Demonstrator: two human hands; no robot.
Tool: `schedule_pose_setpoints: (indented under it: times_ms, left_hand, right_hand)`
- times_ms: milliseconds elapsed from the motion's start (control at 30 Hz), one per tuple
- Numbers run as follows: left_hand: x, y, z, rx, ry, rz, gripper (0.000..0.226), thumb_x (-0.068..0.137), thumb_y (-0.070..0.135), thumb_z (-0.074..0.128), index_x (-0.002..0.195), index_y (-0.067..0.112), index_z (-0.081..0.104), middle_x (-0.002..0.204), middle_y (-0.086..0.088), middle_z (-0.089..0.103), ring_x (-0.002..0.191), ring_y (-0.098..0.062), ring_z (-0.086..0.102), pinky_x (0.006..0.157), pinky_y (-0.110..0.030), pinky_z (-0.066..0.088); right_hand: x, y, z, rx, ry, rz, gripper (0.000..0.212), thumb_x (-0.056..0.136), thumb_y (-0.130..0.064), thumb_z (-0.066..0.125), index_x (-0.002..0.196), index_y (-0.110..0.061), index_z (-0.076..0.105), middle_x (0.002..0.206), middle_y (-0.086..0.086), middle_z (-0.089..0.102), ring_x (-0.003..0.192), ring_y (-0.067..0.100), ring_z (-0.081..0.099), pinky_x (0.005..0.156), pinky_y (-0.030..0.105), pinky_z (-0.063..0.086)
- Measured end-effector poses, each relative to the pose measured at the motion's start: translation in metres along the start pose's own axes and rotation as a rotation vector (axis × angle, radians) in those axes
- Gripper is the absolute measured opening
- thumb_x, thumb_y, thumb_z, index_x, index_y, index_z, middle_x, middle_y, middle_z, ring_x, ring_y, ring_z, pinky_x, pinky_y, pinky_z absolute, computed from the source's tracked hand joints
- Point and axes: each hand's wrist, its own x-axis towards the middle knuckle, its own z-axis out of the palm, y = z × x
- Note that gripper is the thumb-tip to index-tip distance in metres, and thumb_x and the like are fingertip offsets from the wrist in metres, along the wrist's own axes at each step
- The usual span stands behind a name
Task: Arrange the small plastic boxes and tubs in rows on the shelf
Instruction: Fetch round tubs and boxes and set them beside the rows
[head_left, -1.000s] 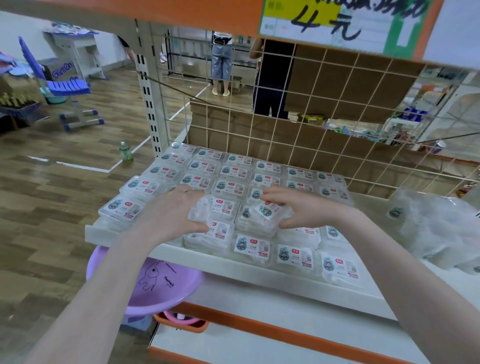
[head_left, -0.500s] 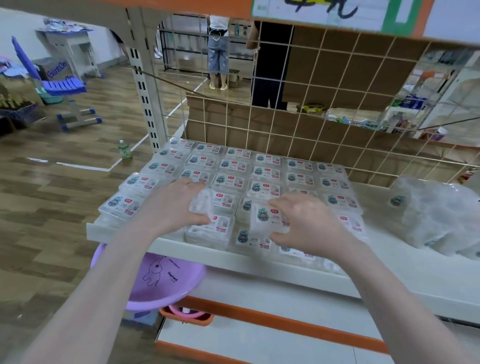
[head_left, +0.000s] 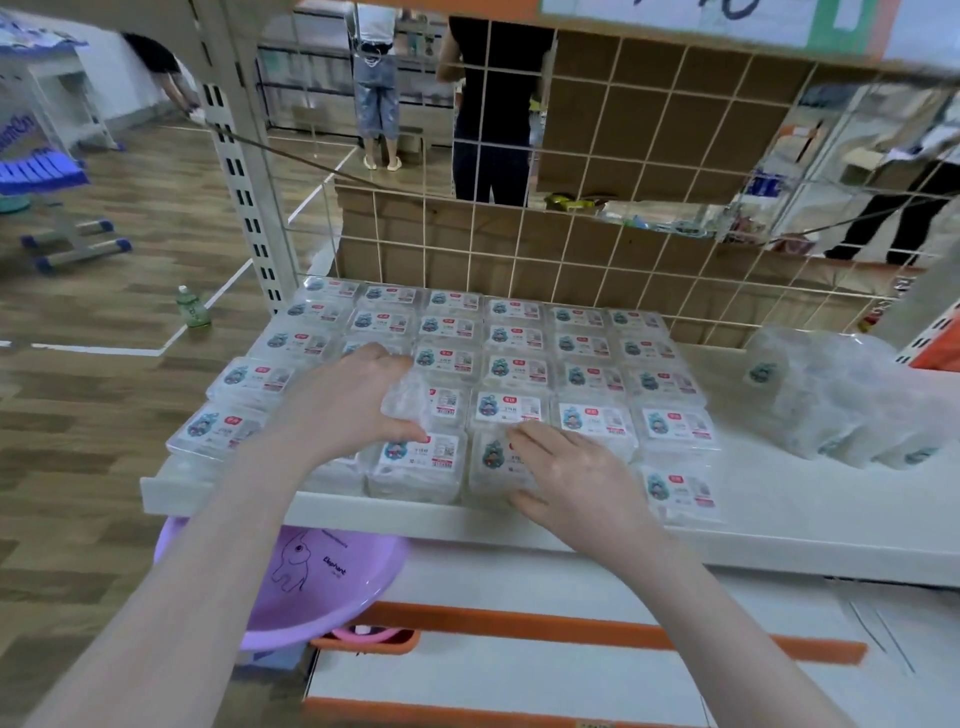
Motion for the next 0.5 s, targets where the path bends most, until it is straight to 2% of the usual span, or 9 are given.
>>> schedule_pose_setpoints:
  times_ms: [100,233,400,500]
  left_hand:
    - [0.002,-0.002,0.001,0.027,-0.009,0.028,0.085,0.072,0.061,0.066,0.142,0.026,0.036,0.139,0.001,0.042,0.124,-0.02,0.044,0.091,-0.043,0.047]
    - [0.006,-0.001,0.007,-0.022,-0.002,0.064,0.081,0.072,0.056,0.07,0.141,0.027,0.039,0.137,0.0,0.043,0.124,-0.021,0.044,0.091,-0.036,0.042]
    - [0.006,-0.002,0.013,-0.057,-0.009,0.095,0.082,0.071,0.055,0.071,0.14,0.025,0.04,0.135,-0.003,0.044,0.122,-0.022,0.045,0.09,-0.034,0.04]
    - [0.004,-0.001,0.011,-0.043,-0.006,0.096,0.082,0.071,0.056,0.07,0.141,0.026,0.038,0.139,-0.002,0.042,0.124,-0.021,0.043,0.09,-0.033,0.04]
  right_hand:
    - [-0.007,-0.004,0.008,-0.078,0.109,-0.016,0.065,0.056,-0.033,0.088,0.109,-0.002,0.068,0.109,0.011,0.069,0.1,0.021,0.067,0.086,0.032,0.054]
    - [-0.014,-0.009,0.02,-0.147,0.099,0.004,0.067,0.066,-0.028,0.083,0.121,0.003,0.059,0.125,0.016,0.059,0.114,0.026,0.059,0.091,0.039,0.051]
    - [-0.013,-0.012,0.017,-0.127,0.099,0.025,0.067,0.065,-0.024,0.084,0.12,0.005,0.059,0.125,0.018,0.058,0.115,0.028,0.058,0.093,0.041,0.049]
    - [-0.016,-0.012,0.017,-0.08,0.083,0.034,0.071,0.068,-0.029,0.083,0.123,0.006,0.056,0.128,0.02,0.056,0.117,0.031,0.056,0.097,0.044,0.043]
